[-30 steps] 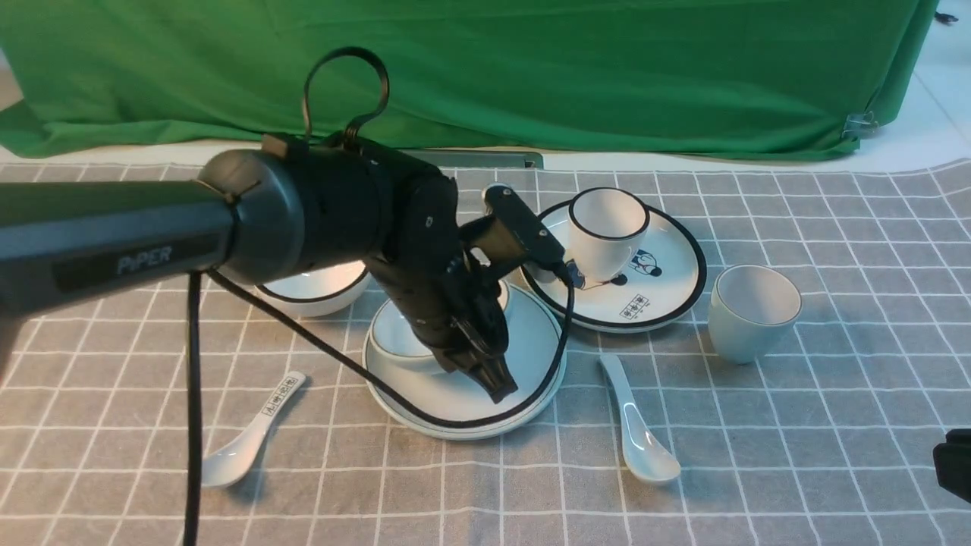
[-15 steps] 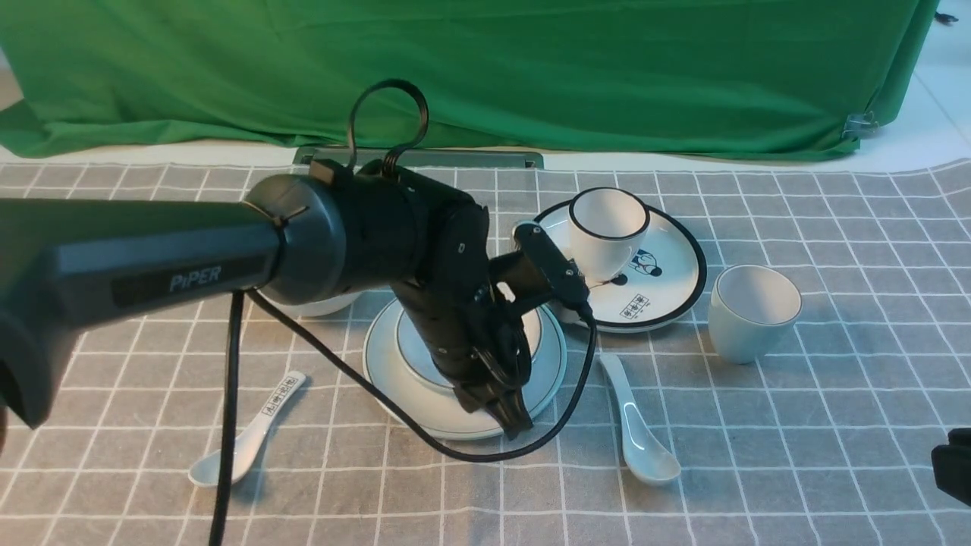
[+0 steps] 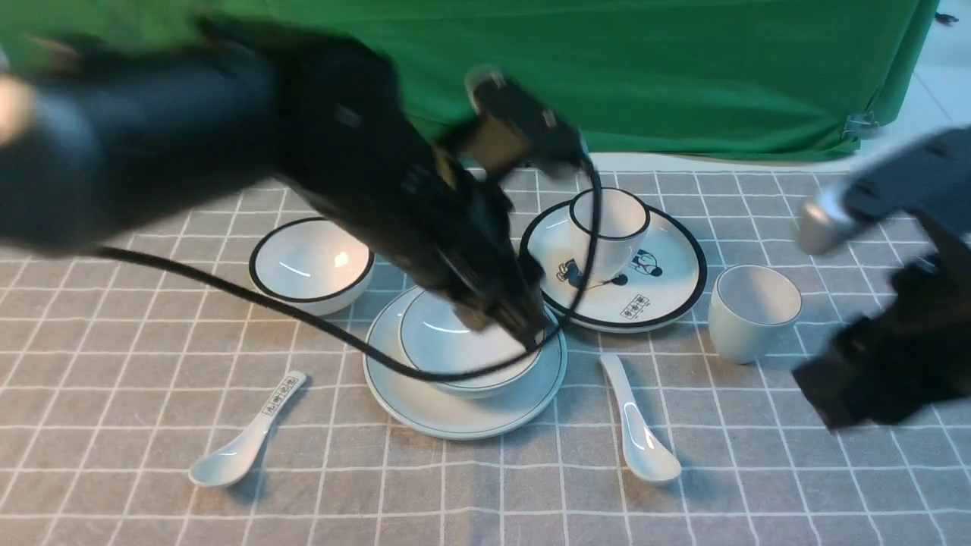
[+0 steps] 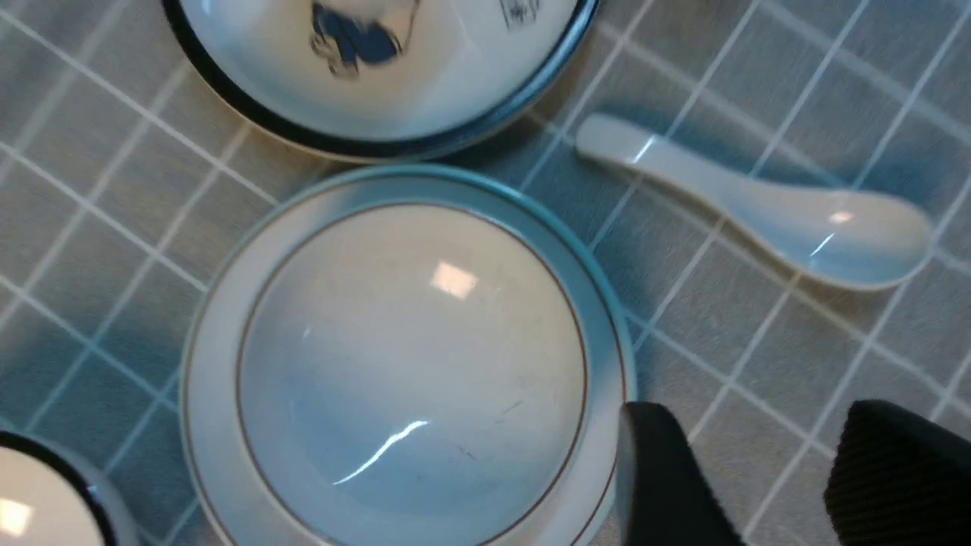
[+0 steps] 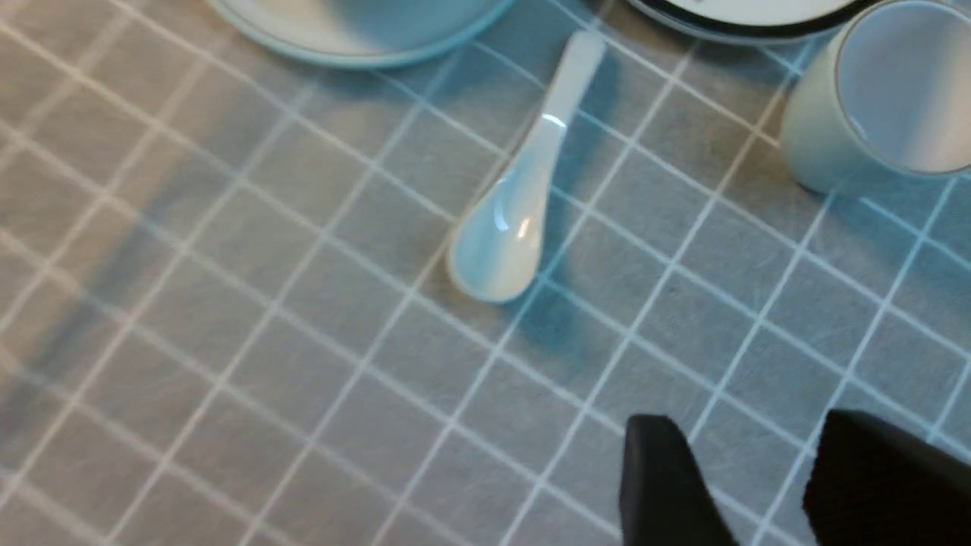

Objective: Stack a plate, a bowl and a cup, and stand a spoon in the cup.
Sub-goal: Use the right arm to grab a blue teacup

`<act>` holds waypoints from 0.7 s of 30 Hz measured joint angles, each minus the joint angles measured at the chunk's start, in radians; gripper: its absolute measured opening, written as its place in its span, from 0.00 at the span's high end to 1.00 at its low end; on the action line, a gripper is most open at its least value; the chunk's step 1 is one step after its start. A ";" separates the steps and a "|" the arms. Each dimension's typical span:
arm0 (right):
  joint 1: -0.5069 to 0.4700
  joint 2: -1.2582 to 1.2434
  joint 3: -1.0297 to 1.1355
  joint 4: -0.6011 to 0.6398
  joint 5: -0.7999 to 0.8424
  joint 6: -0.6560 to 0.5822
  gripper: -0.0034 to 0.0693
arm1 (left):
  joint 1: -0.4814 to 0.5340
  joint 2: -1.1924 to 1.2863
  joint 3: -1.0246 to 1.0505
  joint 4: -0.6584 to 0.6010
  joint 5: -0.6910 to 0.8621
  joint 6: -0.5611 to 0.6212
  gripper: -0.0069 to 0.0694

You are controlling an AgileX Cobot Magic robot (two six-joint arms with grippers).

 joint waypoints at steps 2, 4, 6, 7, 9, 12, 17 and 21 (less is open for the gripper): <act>-0.051 0.143 -0.094 -0.005 0.006 -0.009 0.51 | 0.000 -0.164 0.065 -0.003 -0.023 -0.023 0.77; -0.094 0.245 -0.167 -0.005 0.022 -0.019 0.51 | 0.000 -0.298 0.155 -0.015 -0.065 -0.042 0.86; -0.122 0.321 -0.223 0.003 0.037 -0.040 0.51 | 0.000 -0.388 0.221 -0.021 -0.091 -0.057 0.89; -0.135 0.372 -0.261 0.016 0.048 -0.061 0.51 | 0.000 -0.465 0.280 -0.025 -0.114 -0.068 0.90; -0.153 0.446 -0.317 0.043 0.054 -0.090 0.51 | 0.000 -0.603 0.387 -0.027 -0.143 -0.102 0.90; -0.159 0.535 -0.381 0.055 0.062 -0.102 0.51 | 0.000 -0.748 0.501 -0.029 -0.167 -0.121 0.90; -0.161 0.680 -0.457 0.059 0.062 -0.116 0.51 | 0.000 -0.961 0.649 -0.029 -0.200 -0.126 0.90; -0.175 0.753 -0.511 0.059 0.056 -0.116 0.51 | 0.000 -1.049 0.674 -0.029 -0.194 -0.163 0.90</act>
